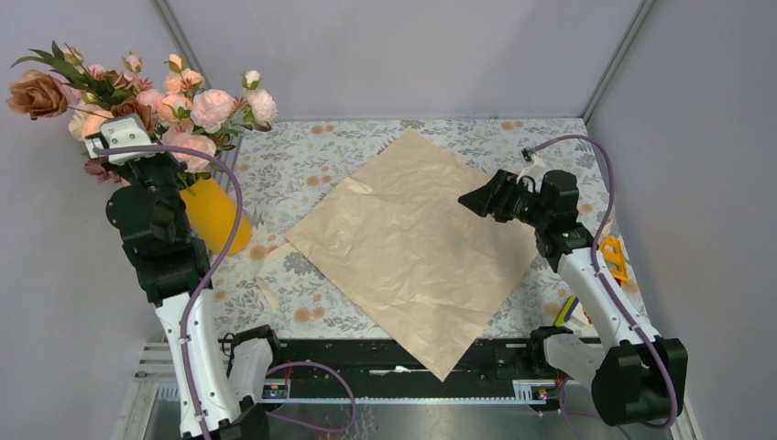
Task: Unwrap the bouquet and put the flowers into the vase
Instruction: Insert the fake flower into the vase.
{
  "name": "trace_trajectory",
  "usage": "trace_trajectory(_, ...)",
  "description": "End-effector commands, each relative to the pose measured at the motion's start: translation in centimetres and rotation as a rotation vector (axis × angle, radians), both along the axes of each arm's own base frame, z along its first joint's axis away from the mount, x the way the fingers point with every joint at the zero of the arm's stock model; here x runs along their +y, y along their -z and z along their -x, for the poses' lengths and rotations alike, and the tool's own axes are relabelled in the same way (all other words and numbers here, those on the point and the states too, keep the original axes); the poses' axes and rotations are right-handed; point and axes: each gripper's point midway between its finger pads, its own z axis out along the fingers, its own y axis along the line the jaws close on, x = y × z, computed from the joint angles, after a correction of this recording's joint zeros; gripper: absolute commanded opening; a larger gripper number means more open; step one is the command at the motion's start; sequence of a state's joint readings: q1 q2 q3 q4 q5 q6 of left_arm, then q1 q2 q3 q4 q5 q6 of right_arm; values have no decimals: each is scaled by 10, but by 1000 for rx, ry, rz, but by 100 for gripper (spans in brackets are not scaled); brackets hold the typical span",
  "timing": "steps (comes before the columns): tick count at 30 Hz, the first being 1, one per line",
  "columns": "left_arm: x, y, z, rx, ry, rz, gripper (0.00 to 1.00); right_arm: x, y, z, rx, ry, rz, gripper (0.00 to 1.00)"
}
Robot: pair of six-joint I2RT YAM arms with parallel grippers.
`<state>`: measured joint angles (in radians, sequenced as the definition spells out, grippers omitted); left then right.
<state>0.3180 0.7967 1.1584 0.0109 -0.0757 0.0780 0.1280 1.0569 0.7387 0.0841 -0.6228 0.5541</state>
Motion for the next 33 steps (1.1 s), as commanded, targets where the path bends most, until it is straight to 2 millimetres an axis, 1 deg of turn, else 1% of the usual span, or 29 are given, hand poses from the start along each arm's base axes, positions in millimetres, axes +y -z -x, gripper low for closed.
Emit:
trace_trajectory(1,-12,-56,31,-170,7,-75,0,4,-10,-3,-43,-25,-33,70)
trace_trajectory(7,-14,-71,38,-202,2,-110,0,5,-11,-2,-47,-33,-36,70)
trace_trajectory(12,-14,-72,36,-197,1,-125,0,4,-9,-2,-44,-32,-36,70)
trace_trajectory(15,-11,-64,29,-168,-4,-117,0,4,-9,-1,-43,-35,-37,69)
trace_trajectory(18,-7,-51,23,-140,-13,-111,0,5,-9,0,-42,-37,-39,69)
trace_trajectory(22,-2,-28,12,-103,-18,-101,0,6,-12,2,-42,-47,-51,69)
trace_trajectory(29,1,-5,4,-79,-10,-68,0,7,-16,5,-53,-58,-56,69)
trace_trajectory(33,9,10,1,-58,-34,-53,0,8,-16,5,-52,-61,-57,69)
